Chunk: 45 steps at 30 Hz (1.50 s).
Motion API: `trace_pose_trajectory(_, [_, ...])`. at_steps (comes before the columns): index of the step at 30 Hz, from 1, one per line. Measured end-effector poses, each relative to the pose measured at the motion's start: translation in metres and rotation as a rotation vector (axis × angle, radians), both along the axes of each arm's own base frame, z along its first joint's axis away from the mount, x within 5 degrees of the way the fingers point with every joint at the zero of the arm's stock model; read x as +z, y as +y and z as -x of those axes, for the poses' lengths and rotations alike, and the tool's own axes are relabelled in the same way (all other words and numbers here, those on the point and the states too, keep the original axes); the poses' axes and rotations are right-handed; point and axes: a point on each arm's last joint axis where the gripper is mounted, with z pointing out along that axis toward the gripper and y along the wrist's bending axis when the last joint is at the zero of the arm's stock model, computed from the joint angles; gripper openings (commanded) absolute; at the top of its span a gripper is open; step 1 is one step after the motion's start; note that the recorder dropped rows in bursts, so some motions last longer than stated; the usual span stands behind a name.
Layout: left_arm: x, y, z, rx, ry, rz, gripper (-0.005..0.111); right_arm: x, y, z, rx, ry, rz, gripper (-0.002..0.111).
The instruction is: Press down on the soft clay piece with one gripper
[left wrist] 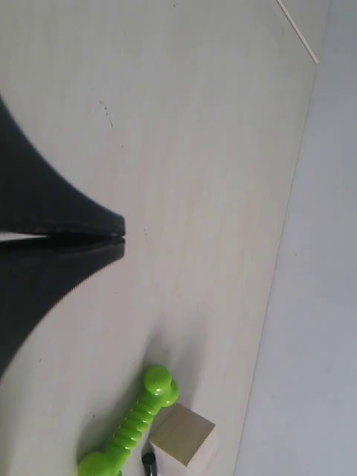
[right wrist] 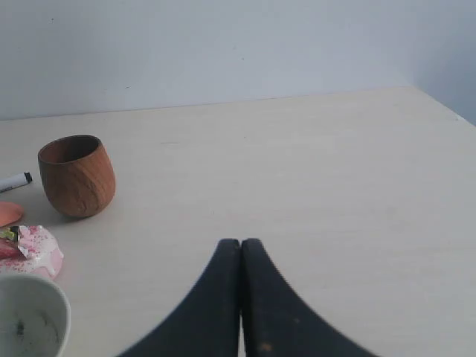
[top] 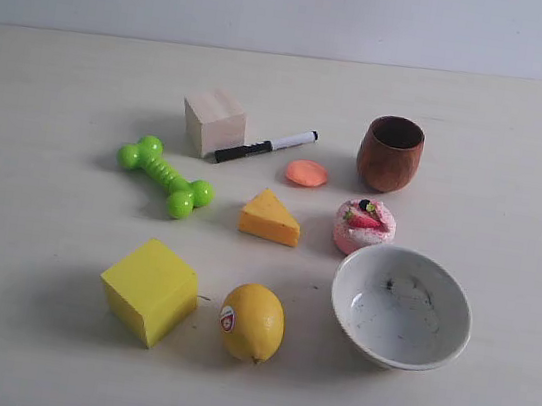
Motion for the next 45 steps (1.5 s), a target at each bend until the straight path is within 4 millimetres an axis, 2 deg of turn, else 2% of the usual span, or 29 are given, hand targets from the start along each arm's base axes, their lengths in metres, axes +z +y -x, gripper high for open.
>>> trace_pose_trajectory(24, [0.000, 0.000, 0.000, -0.001, -0.004, -0.004, 0.000, 0.000, 0.000, 0.000, 0.000, 0.000, 0.000, 0.000])
trace_pose_trajectory(28, [0.009, 0.000, -0.002, -0.002, -0.098, -0.010, 0.000, 0.000, 0.000, 0.000, 0.000, 0.000, 0.000, 0.000])
trace_pose_trajectory(32, [0.028, 0.000, -0.004, -0.005, -0.315, -0.026, 0.000, 0.000, 0.000, 0.000, 0.000, 0.000, 0.000, 0.000])
trace_pose_trajectory(45, [0.033, 0.000, -0.004, -0.006, -0.365, -0.029, 0.000, 0.000, 0.000, 0.000, 0.000, 0.000, 0.000, 0.000])
